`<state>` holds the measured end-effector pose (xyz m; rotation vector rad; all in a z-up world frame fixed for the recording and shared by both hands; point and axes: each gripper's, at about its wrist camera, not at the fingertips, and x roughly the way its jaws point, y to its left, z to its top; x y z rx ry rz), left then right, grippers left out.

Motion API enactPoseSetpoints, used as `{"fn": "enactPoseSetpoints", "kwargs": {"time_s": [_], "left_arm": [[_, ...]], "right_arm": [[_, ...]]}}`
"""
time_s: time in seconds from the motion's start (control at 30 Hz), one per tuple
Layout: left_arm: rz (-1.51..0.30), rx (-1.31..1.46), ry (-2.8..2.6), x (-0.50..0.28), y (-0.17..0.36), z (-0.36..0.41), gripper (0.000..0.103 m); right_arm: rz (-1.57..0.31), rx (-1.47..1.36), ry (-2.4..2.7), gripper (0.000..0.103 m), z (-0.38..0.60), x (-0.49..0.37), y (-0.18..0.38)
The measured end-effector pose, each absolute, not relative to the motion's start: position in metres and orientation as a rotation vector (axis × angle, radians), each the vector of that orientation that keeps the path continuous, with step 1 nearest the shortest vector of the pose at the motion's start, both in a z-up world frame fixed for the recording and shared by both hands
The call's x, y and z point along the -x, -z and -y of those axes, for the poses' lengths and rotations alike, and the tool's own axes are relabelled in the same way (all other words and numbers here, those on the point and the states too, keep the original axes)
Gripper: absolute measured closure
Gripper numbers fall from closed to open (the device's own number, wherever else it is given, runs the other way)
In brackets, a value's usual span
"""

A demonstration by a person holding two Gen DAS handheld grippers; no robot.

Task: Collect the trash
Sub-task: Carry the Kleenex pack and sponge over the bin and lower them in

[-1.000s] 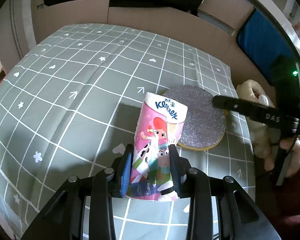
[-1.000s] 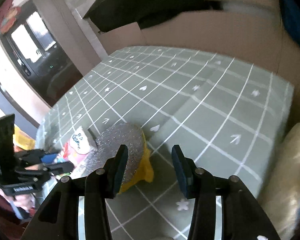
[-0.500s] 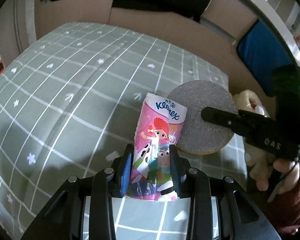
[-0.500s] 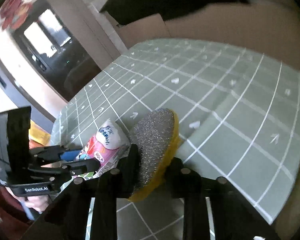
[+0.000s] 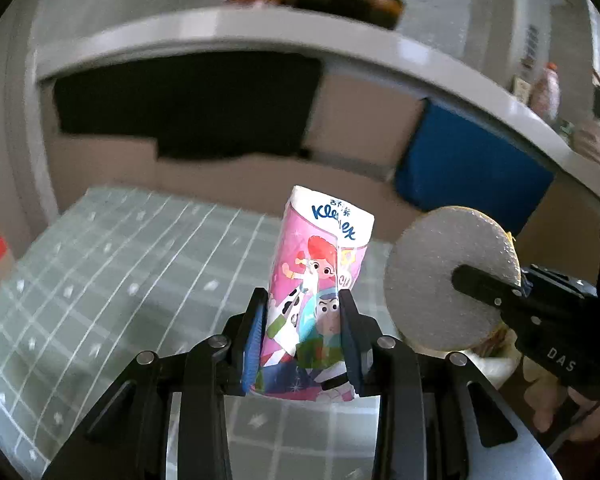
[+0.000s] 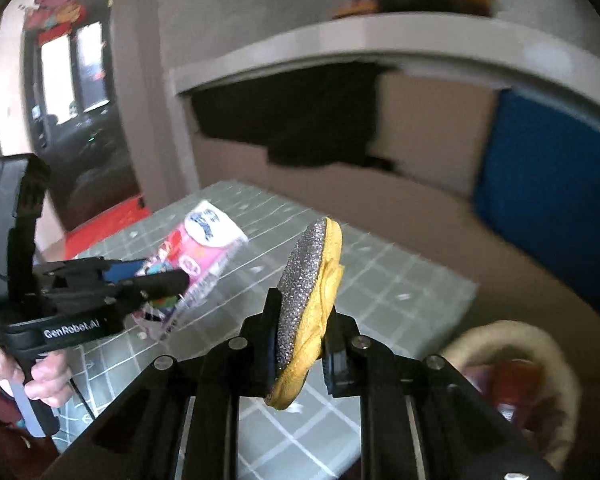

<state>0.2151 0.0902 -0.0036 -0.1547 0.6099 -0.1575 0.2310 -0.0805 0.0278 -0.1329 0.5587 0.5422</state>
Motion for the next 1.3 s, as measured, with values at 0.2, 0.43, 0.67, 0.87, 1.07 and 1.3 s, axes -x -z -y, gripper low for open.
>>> {"fn": "enactPoseSetpoints", "kwargs": {"time_s": [0.2, 0.43, 0.67, 0.87, 1.07, 1.3], "left_arm": [[-0.561, 0.091, 0.242, -0.220, -0.015, -0.026, 0.068], [-0.593, 0.086, 0.378, -0.233, -0.008, 0.050, 0.068], [-0.687, 0.103, 0.434, -0.258, 0.022, 0.097, 0.068], [-0.775, 0.132, 0.442, -0.281, 0.053, 0.112, 0.068], [-0.889, 0.143, 0.468, -0.309, 0.087, 0.127, 0.068], [-0.963, 0.161, 0.501, -0.339, 0.121, 0.151, 0.070]], "right_arm": [[-0.490, 0.093, -0.402, 0.087, 0.152, -0.218, -0.049], [-0.474, 0.059, -0.267, 0.087, 0.220, -0.205, -0.053], [-0.517, 0.018, -0.191, 0.087, 0.268, -0.210, -0.030], [-0.571, -0.011, -0.175, 0.087, 0.287, -0.227, 0.001], [-0.617, -0.042, -0.173, 0.087, 0.296, -0.248, 0.026], [-0.672, -0.039, -0.159, 0.087, 0.303, -0.269, 0.047]]}}
